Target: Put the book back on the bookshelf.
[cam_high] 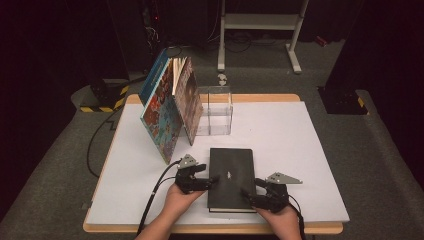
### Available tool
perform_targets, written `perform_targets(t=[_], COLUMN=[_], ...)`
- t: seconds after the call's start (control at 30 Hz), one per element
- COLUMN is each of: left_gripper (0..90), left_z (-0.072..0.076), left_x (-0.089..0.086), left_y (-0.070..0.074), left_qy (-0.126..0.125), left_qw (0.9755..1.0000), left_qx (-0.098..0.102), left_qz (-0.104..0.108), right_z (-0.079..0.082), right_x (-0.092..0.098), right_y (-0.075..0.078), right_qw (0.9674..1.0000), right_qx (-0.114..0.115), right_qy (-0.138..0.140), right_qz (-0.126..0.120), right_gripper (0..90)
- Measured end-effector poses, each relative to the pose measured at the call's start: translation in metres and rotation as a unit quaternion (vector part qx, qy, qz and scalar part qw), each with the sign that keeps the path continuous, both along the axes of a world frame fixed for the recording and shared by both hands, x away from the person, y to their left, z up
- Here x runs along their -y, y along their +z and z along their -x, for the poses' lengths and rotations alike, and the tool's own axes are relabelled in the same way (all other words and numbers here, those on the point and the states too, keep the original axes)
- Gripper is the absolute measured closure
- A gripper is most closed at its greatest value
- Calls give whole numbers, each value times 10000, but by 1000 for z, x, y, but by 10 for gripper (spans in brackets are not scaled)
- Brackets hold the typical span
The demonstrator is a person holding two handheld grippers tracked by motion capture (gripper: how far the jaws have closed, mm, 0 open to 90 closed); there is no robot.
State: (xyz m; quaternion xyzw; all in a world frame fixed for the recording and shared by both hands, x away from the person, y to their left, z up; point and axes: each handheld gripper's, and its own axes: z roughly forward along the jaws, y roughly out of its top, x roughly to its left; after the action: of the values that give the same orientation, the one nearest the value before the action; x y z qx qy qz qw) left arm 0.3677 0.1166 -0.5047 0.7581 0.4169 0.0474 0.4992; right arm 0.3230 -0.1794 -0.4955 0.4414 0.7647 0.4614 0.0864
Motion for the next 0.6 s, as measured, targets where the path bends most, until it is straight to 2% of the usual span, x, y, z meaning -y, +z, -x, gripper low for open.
perform_targets(t=[0.07,0.1,0.13,0.17,0.2,0.3,0.33,0.43,0.6], left_gripper=[237,250,258,249,249,250,249,248,260], left_z=[1,3,5,5,6,7,9,10,12], left_x=[3,6,8,8,10,10,11,10,8], left_y=[0,1,3,3,5,7,10,14,23], left_qy=[-155,-212,-215,-215,-208,-182,-179,-180,-239], left_qw=[9999,9997,9995,9995,9993,9991,9988,9987,9979], left_qx=[5,92,188,188,239,264,342,394,604], left_qz=[27,-9,-106,-106,-214,-263,-309,-278,-70], right_z=[0,0,0,0,0,0,0,1,2], right_x=[0,0,0,0,0,1,1,1,3], right_y=[0,0,0,0,0,0,0,0,3], right_qw=[10000,10000,10000,10000,10000,10000,10000,10000,9998], right_qx=[-2,1,1,1,3,-4,-13,-20,104], right_qy=[7,7,6,6,6,3,-2,-6,3], right_qz=[0,-1,-2,-2,-2,-21,-51,-79,-142], right_gripper=[244,244,244,244,245,245,246,248,257])
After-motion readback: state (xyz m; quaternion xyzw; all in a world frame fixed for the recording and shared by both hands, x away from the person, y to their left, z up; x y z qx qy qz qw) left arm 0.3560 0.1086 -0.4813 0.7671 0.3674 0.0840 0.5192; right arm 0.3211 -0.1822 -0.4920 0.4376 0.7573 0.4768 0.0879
